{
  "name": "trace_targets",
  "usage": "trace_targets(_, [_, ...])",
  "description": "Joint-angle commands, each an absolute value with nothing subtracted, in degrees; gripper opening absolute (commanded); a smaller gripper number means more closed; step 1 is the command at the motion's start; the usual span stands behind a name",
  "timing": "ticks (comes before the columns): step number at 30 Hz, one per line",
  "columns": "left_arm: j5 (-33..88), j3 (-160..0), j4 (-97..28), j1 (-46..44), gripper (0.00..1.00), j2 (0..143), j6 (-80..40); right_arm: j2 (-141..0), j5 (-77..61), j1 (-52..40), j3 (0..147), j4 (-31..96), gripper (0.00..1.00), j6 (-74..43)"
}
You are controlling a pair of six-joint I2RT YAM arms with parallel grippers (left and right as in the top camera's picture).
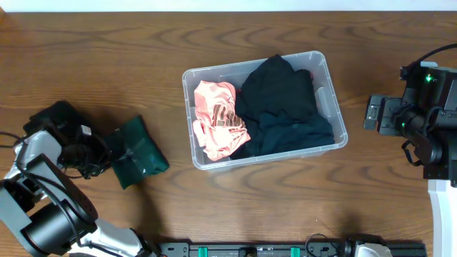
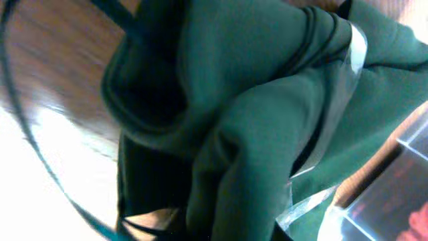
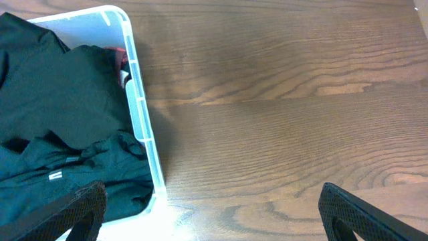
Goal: Pack container
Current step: 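Grasp the dark green garment on the left with the left gripper, then carry the dark green garment into the bin and release it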
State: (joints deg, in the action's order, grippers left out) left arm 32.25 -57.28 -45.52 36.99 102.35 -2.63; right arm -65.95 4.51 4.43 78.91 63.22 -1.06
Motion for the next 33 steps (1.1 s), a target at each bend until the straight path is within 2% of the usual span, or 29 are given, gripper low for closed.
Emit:
trace_targets(1, [35.9,-57.69,-46.98,35.38,0.09,99.42,-1.48,-66.02,4.47,4.86,79.15,63.29,0.99,-1.02])
trace_targets(3, [38.79,-58.57,-48.03,34.2,0.06,95.81,-1.52,-66.02,4.49,4.86,79.15,63.29,0.99,-1.02])
trace_targets(10, [45.21,-64.75,-50.92,27.16,0.06,79.02,-3.4,-66.0,4.99,4.86,79.15,63.26,0.99,-1.1])
trace_targets(18, [39.9,-69.47,-42.3,6.68,0.06,65.19,-15.51,-66.02,6.0,4.86,79.15,63.09,0.99,-1.67])
trace_targets(26, [25.02,-69.45,-33.63,-17.47,0.06,70.89,-26.74,-66.02,5.96,4.86,79.15,63.33,0.99,-1.67])
trace_targets(33, [21.74,-69.45,-23.09,-26.5,0.06,83.61,-35.9,-66.02,5.96,4.86,79.15,63.68,0.99,-1.67])
